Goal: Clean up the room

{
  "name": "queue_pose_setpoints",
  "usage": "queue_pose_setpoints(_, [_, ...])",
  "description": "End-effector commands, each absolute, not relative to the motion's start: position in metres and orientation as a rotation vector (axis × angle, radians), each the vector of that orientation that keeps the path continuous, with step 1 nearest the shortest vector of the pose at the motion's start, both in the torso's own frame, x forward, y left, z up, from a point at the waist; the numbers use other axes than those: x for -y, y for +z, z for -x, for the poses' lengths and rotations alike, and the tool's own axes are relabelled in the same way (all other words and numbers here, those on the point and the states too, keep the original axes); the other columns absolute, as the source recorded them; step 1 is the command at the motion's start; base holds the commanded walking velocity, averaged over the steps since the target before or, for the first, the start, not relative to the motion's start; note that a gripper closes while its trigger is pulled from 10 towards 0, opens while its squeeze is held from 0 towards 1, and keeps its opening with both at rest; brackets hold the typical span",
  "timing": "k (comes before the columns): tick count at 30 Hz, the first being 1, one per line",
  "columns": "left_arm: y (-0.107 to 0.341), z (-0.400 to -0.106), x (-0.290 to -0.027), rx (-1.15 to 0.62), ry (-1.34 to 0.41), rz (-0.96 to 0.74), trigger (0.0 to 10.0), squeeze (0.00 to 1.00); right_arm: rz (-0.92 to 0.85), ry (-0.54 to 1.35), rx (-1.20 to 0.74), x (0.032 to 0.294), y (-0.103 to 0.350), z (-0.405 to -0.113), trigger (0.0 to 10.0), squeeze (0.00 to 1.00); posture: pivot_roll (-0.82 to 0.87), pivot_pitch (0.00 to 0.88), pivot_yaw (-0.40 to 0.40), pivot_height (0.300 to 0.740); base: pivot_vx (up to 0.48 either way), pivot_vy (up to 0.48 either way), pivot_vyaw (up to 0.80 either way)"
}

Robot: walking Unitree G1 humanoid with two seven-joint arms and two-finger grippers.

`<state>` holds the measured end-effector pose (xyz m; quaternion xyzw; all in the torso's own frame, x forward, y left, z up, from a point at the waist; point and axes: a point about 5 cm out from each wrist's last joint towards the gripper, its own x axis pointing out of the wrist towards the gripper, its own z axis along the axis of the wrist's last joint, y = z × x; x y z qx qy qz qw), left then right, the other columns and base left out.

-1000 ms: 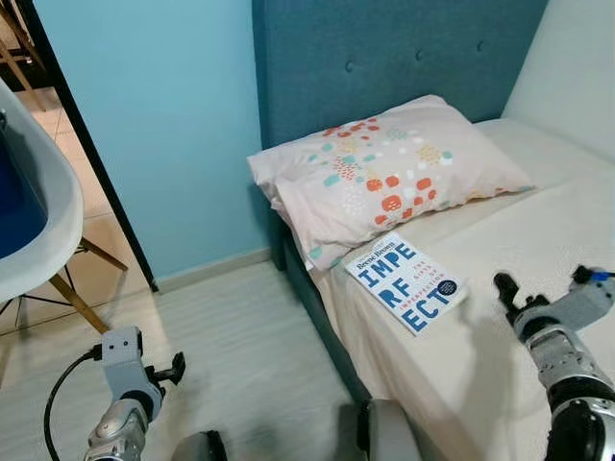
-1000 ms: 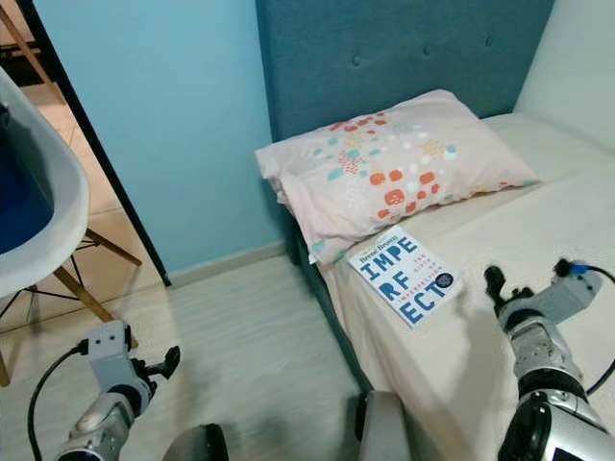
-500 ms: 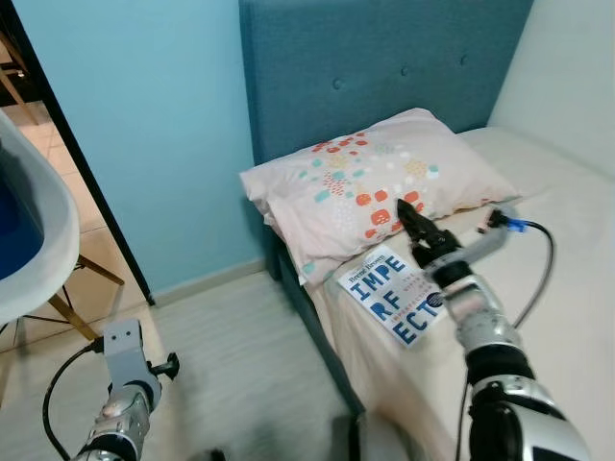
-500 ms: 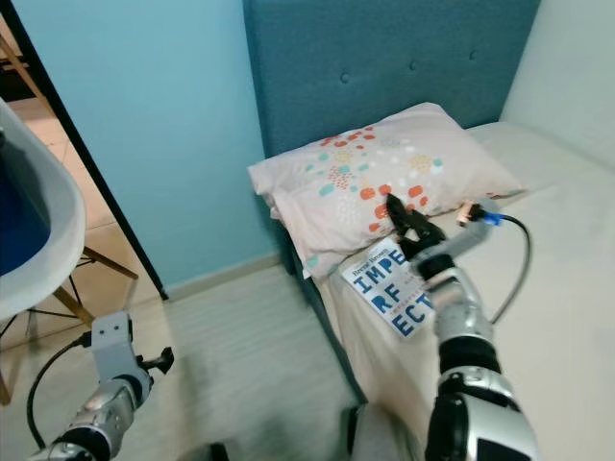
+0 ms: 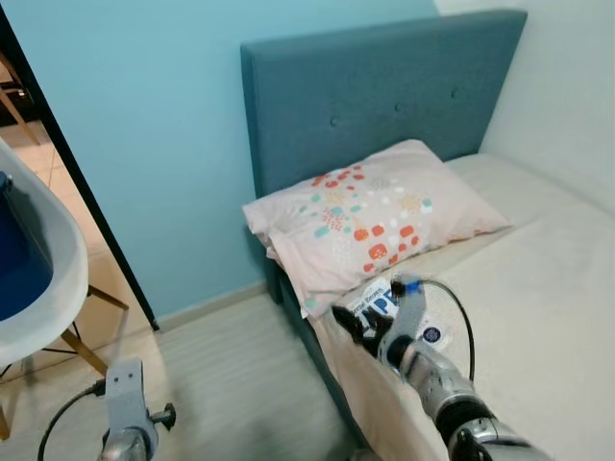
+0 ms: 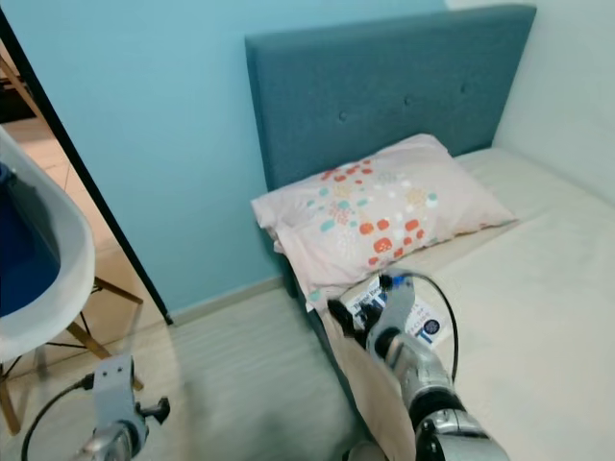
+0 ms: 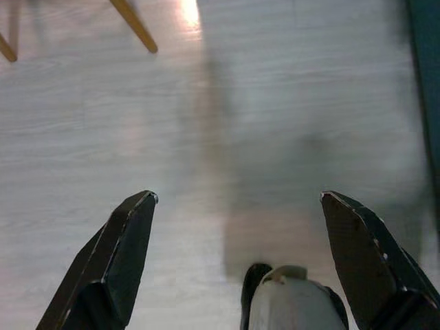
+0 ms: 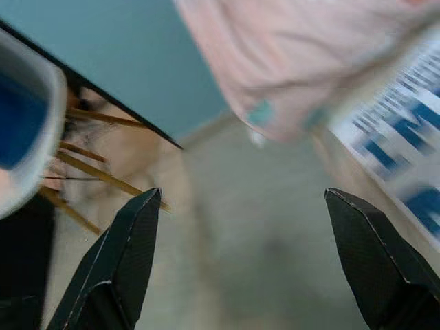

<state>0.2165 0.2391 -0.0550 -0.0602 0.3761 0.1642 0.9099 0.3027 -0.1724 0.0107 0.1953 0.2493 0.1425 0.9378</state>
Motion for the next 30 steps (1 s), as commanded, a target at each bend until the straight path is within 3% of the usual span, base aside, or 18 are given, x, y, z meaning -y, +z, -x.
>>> queue_pose_setpoints(1, [-0.062, -0.207, -0.237, -0.824, 0.339, 0.112, 10.0, 0.00, -0.369, 0.257, -0.556, 0.177, 0.001, -0.294, 10.0, 0.00, -0.13, 0.000, -0.022, 0.710, -0.262, 0.000, 0.00])
queue_pose_setpoints(3, [-0.062, -0.206, -0.237, -0.829, 0.339, 0.111, 10.0, 0.00, -0.364, 0.251, -0.565, 0.178, -0.001, -0.292, 10.0, 0.00, -0.13, 0.000, -0.022, 0.715, -0.262, 0.000, 0.00])
queue_pose_setpoints(12, [-0.076, -0.187, -0.223, -0.921, 0.304, 0.098, 10.0, 0.00, -0.318, 0.010, -0.845, 0.206, -0.058, -0.222, 10.0, 0.00, -0.14, 0.000, -0.029, 0.740, -0.403, 0.000, 0.00])
queue_pose_setpoints(16, [-0.078, -0.184, -0.221, -0.933, 0.287, 0.084, 10.0, 0.00, -0.295, -0.058, -0.905, 0.212, -0.069, -0.203, 10.0, 0.00, -0.14, 0.000, -0.030, 0.740, 0.000, 0.000, 0.00])
queue_pose_setpoints(22, [-0.090, -0.164, -0.213, -1.030, 0.204, 0.005, 10.0, 0.00, -0.208, -0.144, -1.151, 0.215, -0.099, -0.138, 10.0, 0.00, -0.14, 0.000, -0.030, 0.740, 0.000, 0.000, 0.00])
queue_pose_setpoints(30, [-0.096, -0.150, -0.210, -1.075, 0.151, -0.041, 10.0, 0.00, -0.194, -0.130, -1.203, 0.214, -0.104, -0.122, 10.0, 0.00, -0.14, 0.000, -0.027, 0.740, 0.000, 0.000, -0.64])
